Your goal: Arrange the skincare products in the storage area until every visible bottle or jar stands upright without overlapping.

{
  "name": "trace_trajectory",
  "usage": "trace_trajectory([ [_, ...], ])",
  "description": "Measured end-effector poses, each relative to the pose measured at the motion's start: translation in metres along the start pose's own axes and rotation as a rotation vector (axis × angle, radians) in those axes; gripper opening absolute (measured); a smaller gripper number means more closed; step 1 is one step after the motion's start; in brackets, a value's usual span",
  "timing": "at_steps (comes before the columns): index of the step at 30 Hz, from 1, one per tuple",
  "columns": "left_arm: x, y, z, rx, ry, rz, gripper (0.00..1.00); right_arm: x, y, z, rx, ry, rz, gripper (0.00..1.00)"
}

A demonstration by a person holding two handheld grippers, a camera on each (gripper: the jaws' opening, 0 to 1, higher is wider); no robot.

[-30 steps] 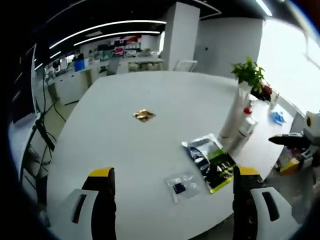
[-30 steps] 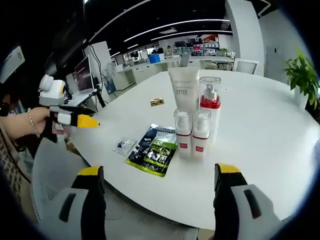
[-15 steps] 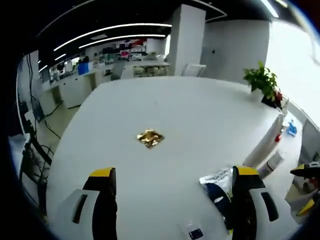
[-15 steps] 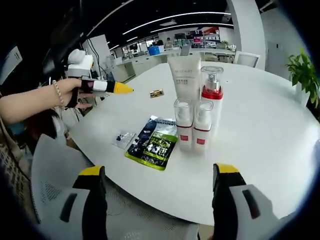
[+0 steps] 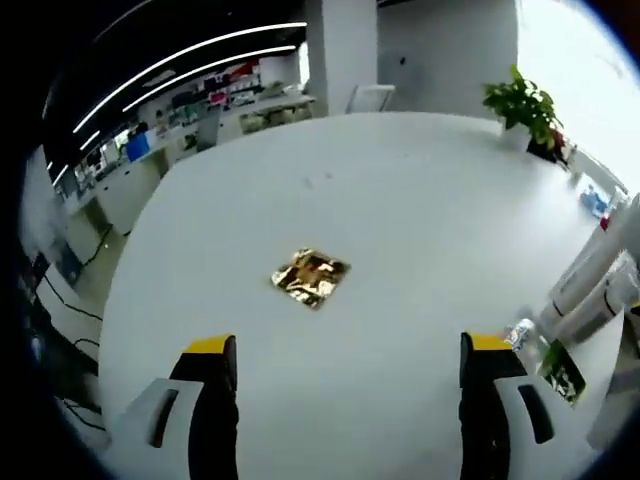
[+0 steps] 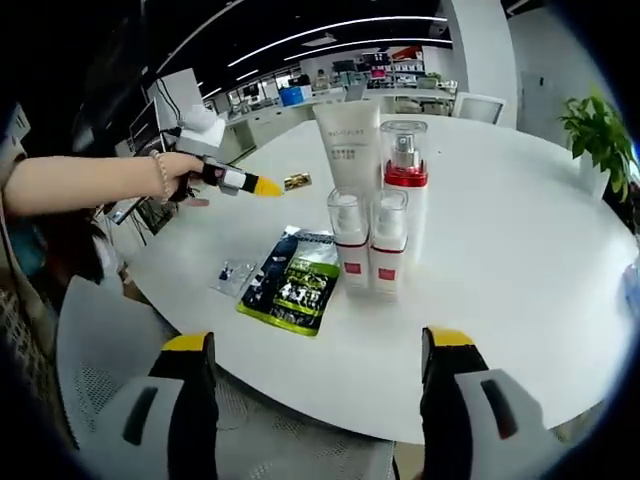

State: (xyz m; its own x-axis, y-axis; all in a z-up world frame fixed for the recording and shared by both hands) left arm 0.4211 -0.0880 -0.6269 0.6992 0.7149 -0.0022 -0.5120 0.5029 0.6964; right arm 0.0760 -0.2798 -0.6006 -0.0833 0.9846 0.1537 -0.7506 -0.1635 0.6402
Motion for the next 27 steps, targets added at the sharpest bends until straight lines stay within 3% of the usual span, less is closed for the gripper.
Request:
trace_trajectory([
  [2,0.004,-0.006,0.004,0.023,-0.013,-0.001,0.90,-0.001,0.000,0.000,-0.003,-0.005,-0.007,0.84],
  [5,0.010,-0.020,0.014,0.011,-0.048,-0.016,0.90,-0.001,0.000,0.000,0.000,-0.012,-0.016,0.83],
  [14,0.028,-0.052,0.024,0.064,-0.134,-0.037,0.88,-0.005,0.001,-0.001,0.004,-0.043,-0.041,0.82],
  [27,0.038,-0.073,0.029,0.084,-0.184,-0.101,0.72,-0.007,0.001,-0.001,0.005,-0.062,-0.065,0.77],
])
Point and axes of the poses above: the point that each gripper's makers call its tool centre point, and the gripper's own axes: y roughly backward along the fingers, x roughly to its left, z roughly out of its top, the point moved 10 cm from there along y, roughly backward along the fingers, and after that the axes turned 2 degrees about y, right-handed, at the moved point
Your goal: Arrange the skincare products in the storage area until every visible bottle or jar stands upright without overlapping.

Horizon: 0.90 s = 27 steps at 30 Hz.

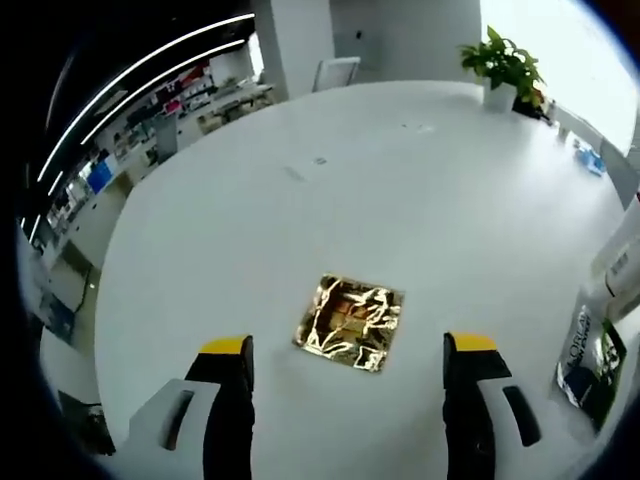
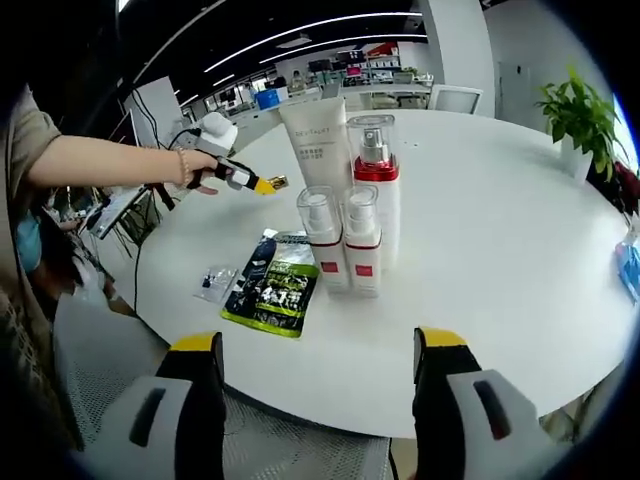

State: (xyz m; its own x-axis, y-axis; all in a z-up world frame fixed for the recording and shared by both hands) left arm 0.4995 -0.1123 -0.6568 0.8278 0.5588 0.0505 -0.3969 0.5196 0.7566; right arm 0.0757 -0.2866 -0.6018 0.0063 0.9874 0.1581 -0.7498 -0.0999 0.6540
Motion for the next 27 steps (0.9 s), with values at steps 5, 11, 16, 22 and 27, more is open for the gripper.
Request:
trace_trajectory([
  [5,0.001,-0.003,0.002,0.005,-0.028,-0.008,0.65,0.000,0.000,0.000,-0.001,-0.003,-0.004,0.76],
  [11,0.003,-0.007,0.004,0.022,-0.048,-0.015,0.56,0.000,0.000,0.000,-0.001,-0.001,-0.006,0.76],
  [16,0.001,-0.012,0.005,0.038,-0.065,-0.029,0.50,-0.001,0.001,0.000,-0.004,-0.004,-0.010,0.75],
  [22,-0.004,-0.013,0.004,0.053,-0.049,-0.091,0.24,-0.001,0.001,0.000,-0.007,-0.003,-0.014,0.75],
  [27,-0.001,-0.014,0.005,0.056,-0.057,-0.071,0.24,-0.002,0.001,0.001,-0.014,-0.007,-0.020,0.76],
])
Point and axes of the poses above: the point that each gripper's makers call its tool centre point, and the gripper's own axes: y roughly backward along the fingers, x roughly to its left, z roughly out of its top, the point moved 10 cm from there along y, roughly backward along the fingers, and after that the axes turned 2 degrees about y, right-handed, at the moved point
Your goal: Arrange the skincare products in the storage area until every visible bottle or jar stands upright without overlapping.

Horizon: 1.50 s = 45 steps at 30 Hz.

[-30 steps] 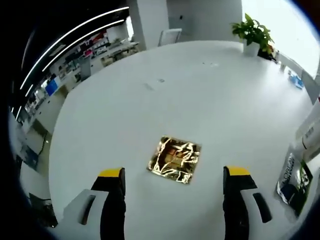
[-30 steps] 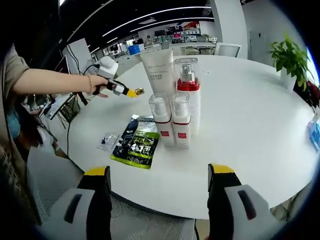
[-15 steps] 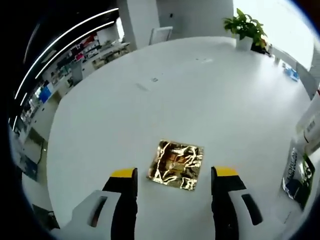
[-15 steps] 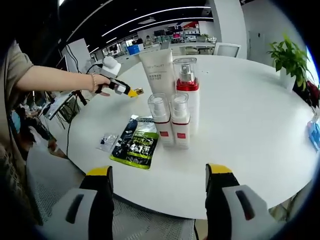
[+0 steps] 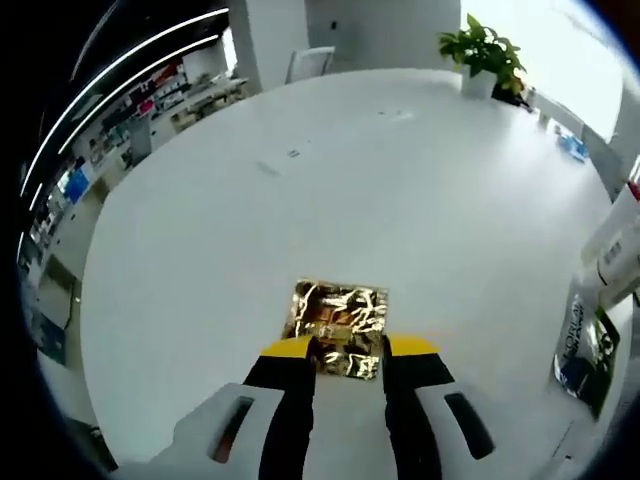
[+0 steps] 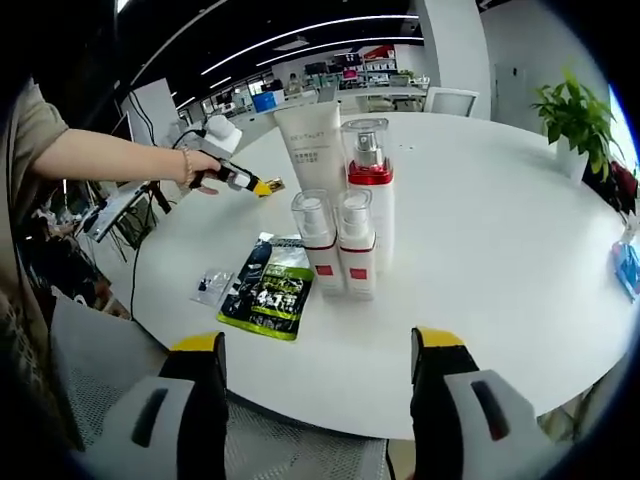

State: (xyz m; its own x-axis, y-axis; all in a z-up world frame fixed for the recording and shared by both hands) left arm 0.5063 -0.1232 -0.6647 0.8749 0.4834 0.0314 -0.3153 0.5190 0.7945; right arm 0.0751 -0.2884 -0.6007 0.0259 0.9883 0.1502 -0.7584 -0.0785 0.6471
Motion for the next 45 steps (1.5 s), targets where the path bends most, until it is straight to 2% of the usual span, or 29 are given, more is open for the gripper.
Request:
trace_trajectory([
  [1,0.001,0.000,0.000,-0.002,0.001,0.003,0.25,0.000,0.000,0.000,0.000,0.000,-0.001,0.76],
  [3,0.003,0.003,0.003,-0.038,0.052,-0.007,0.33,0.000,0.000,0.000,0.000,0.000,-0.001,0.76],
  [6,0.011,0.006,0.007,-0.068,0.054,0.011,0.45,0.000,0.000,0.000,0.001,-0.001,-0.001,0.76],
  [8,0.011,0.005,0.011,-0.064,0.051,0.006,0.48,0.000,0.000,0.000,0.002,-0.001,0.000,0.76],
  [13,0.021,-0.008,0.009,-0.009,0.070,-0.044,0.54,-0.001,0.000,0.000,0.003,-0.005,-0.004,0.76],
  [17,0.019,-0.011,0.007,0.025,0.059,-0.054,0.52,-0.001,-0.001,-0.001,0.005,-0.008,-0.005,0.76],
  [19,0.021,-0.010,0.009,0.028,0.030,-0.043,0.50,-0.001,-0.001,-0.001,0.004,-0.010,-0.006,0.76],
  [23,0.024,-0.008,0.009,0.036,0.032,-0.050,0.46,-0.001,-0.001,-0.001,0.005,-0.011,-0.006,0.75],
  [26,0.024,-0.007,0.009,0.045,0.032,-0.047,0.39,-0.001,-0.001,-0.001,0.007,-0.004,-0.005,0.75],
  [32,0.017,-0.005,0.007,0.040,0.062,-0.023,0.38,0.000,0.000,0.000,0.002,-0.008,-0.003,0.75],
  [38,0.007,0.006,0.004,0.030,0.079,-0.037,0.36,0.001,0.000,0.000,-0.006,-0.007,0.004,0.75],
  [40,0.012,0.005,0.001,0.028,0.078,-0.037,0.36,0.001,0.000,0.000,-0.009,-0.004,0.006,0.75],
  [45,0.005,0.025,-0.007,0.011,0.093,-0.026,0.36,0.003,0.000,0.001,-0.016,0.006,0.020,0.75],
])
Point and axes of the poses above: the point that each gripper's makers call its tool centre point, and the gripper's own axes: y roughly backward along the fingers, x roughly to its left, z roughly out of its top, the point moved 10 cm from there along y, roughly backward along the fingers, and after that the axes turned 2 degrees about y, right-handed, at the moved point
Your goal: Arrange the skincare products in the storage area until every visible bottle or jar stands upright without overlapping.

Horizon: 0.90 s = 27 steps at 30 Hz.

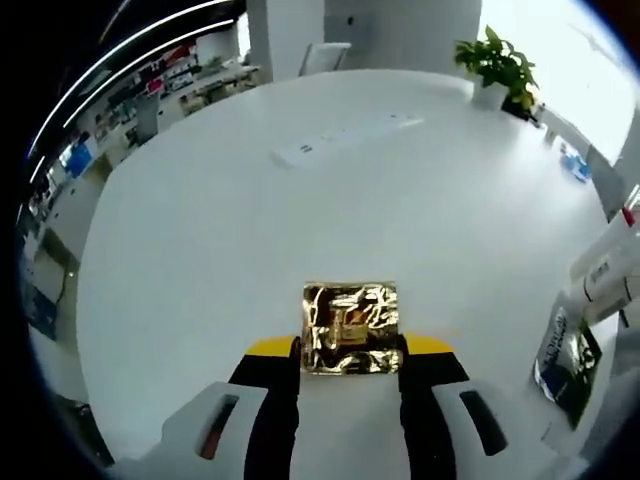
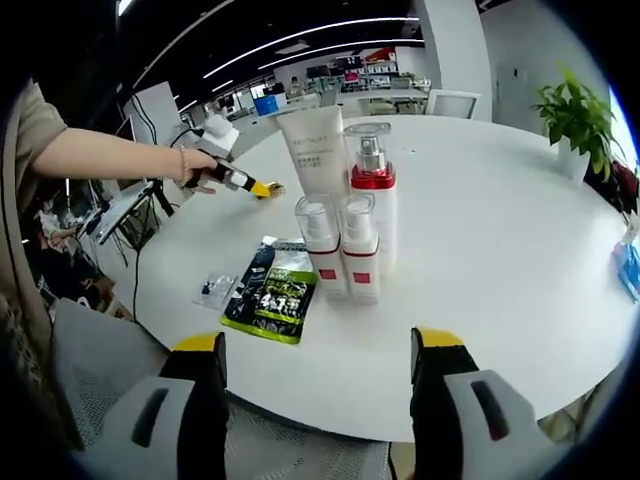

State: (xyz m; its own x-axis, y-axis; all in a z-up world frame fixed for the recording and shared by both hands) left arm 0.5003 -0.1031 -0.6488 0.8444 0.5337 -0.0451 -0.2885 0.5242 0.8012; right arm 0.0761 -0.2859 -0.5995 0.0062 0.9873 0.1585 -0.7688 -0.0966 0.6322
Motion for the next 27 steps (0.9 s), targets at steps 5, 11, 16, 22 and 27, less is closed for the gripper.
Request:
trace_trajectory([
  [5,-0.009,0.020,-0.010,-0.021,0.011,0.022,0.36,0.002,0.001,0.001,-0.012,0.015,0.010,0.76],
  [11,-0.028,0.046,-0.019,-0.059,0.018,0.034,0.36,0.004,0.002,0.003,-0.045,0.014,0.048,0.77],
  [16,-0.044,0.068,-0.024,-0.086,0.017,0.037,0.36,0.007,0.004,0.005,-0.067,0.031,0.075,0.76],
  [22,-0.072,0.091,-0.038,-0.118,0.028,0.036,0.35,0.012,0.005,0.007,-0.092,0.048,0.118,0.75],
  [27,-0.105,0.109,-0.057,-0.136,0.019,0.017,0.35,0.019,0.006,0.008,-0.107,0.101,0.151,0.74],
])
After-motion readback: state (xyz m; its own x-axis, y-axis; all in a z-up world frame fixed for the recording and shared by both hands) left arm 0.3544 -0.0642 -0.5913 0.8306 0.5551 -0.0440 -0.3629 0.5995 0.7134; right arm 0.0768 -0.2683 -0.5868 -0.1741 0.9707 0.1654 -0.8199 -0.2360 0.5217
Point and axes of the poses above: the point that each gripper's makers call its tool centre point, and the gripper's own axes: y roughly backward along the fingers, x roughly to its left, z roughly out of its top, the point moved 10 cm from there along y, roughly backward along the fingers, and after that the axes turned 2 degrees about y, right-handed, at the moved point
